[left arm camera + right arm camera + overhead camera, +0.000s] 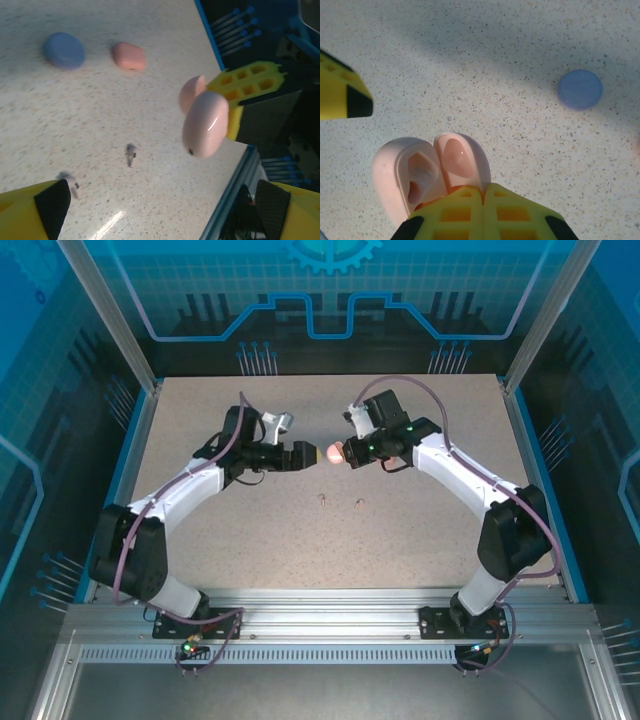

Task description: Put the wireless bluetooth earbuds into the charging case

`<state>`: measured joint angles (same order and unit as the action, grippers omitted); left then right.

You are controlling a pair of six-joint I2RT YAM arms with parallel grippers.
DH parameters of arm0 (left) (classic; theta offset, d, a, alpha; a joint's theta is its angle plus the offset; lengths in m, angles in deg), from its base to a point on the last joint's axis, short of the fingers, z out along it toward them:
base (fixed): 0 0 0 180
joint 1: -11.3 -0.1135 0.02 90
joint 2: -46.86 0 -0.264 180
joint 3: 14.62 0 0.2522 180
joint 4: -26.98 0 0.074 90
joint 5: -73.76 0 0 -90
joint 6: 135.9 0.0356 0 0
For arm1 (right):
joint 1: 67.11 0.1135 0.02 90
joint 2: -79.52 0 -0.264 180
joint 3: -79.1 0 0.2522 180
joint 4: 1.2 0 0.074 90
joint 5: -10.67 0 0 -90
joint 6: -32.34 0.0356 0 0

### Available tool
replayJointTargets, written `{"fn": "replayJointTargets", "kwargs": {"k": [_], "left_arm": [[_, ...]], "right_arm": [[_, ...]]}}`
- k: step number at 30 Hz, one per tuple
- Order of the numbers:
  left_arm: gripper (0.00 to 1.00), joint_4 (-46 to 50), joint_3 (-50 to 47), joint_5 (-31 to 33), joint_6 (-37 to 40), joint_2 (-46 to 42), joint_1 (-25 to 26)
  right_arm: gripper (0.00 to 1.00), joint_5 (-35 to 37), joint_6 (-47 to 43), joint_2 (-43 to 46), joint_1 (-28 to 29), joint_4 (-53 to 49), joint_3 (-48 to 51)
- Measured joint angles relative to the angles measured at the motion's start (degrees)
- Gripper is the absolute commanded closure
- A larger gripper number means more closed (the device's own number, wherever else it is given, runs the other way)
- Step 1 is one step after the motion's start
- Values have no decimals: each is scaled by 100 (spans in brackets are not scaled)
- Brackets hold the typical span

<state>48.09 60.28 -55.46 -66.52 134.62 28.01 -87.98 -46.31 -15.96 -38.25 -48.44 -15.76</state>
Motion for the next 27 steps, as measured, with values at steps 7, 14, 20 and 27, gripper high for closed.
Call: {"fn": "replayJointTargets", "kwargs": {"k": [7, 14, 20, 27], "left_arm": [[1, 953, 1174, -837, 975, 420, -2], [2, 1952, 1766, -1255, 1773, 702, -11], [10, 2883, 2050, -1362, 2393, 909, -13], [35, 3429, 2575, -1665, 2846, 1224, -11]], "right_arm": [[100, -247, -837, -70, -4, -431, -417], [100, -667, -1283, -68, -59, -621, -527], [100, -944, -1513, -68, -107, -752, -597], [100, -1198, -1698, -68, -201, -881, -800]]}}
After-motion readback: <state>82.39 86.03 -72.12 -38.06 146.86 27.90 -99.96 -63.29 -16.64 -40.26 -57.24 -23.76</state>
